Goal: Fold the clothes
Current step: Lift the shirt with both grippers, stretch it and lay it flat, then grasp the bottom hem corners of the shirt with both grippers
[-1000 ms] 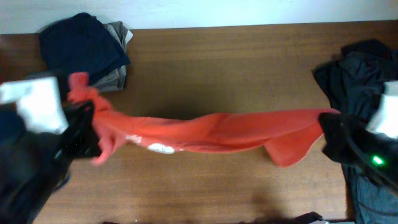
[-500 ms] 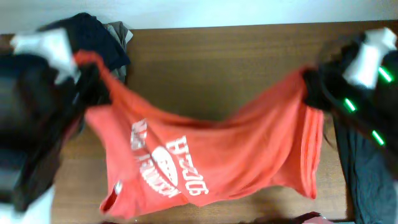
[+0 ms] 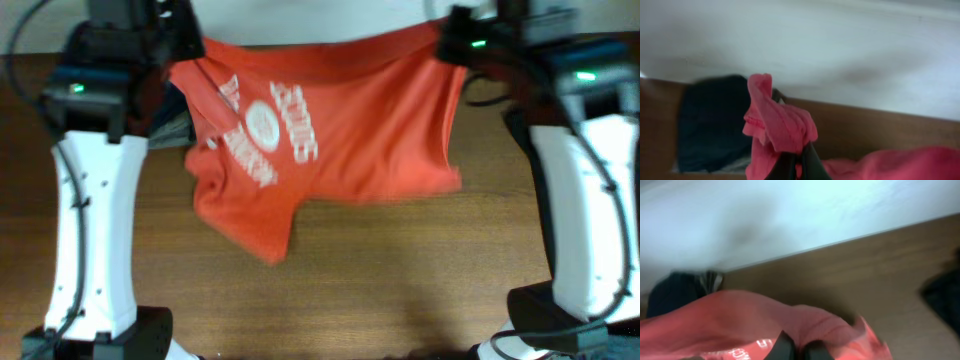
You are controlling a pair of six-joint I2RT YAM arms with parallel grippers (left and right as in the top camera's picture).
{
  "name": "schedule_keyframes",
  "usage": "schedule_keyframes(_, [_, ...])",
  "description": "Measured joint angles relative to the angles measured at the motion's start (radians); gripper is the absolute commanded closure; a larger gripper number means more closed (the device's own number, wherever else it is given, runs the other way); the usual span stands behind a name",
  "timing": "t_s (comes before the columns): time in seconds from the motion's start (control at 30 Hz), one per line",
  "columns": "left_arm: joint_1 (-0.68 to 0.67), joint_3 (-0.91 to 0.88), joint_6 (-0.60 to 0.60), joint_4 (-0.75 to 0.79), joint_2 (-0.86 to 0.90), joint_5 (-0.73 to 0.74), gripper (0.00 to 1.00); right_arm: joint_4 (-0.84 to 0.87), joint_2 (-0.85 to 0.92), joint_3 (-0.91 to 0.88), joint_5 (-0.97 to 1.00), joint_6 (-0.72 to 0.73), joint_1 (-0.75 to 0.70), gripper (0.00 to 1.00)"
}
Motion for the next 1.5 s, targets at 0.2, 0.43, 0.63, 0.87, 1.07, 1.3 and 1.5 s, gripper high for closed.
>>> schedule_keyframes(0.2, [0.014,0.126,0.010,-0.241,-0.050,-0.007,0.94,-0.192,-0.066,0.125,-0.044,-0.042,-0.111,0.96])
schedule_keyframes(0.43, [0.014,0.066,-0.026,-0.559,-0.025,0.042,0.88,-0.435,-0.069,-0.016,-0.079,-0.043,-0.113,0.95])
schedule_keyframes(0.63, [0.014,-0.085,-0.035,-0.670,0.070,0.121,0.04,-0.433,-0.021,-0.318,-0.083,-0.040,-0.103,0.80])
schedule_keyframes(0.87, [0.014,-0.319,0.005,-0.650,0.106,0.210,0.01,-0.435,-0.012,-0.398,-0.073,-0.040,-0.102,0.29])
schedule_keyframes(1.07, [0.014,-0.455,0.011,-0.568,0.108,0.233,0.01,-0.435,-0.012,-0.399,-0.050,-0.038,-0.102,0.17])
schedule_keyframes(1.3, [-0.005,-0.661,0.000,-0.360,0.108,0.249,0.19,-0.434,-0.012,-0.460,-0.047,-0.037,-0.102,0.18])
schedule_keyframes(1.5, [-0.013,-0.814,-0.099,-0.233,0.108,0.267,0.32,-0.377,-0.012,-0.566,-0.040,-0.036,-0.102,0.18])
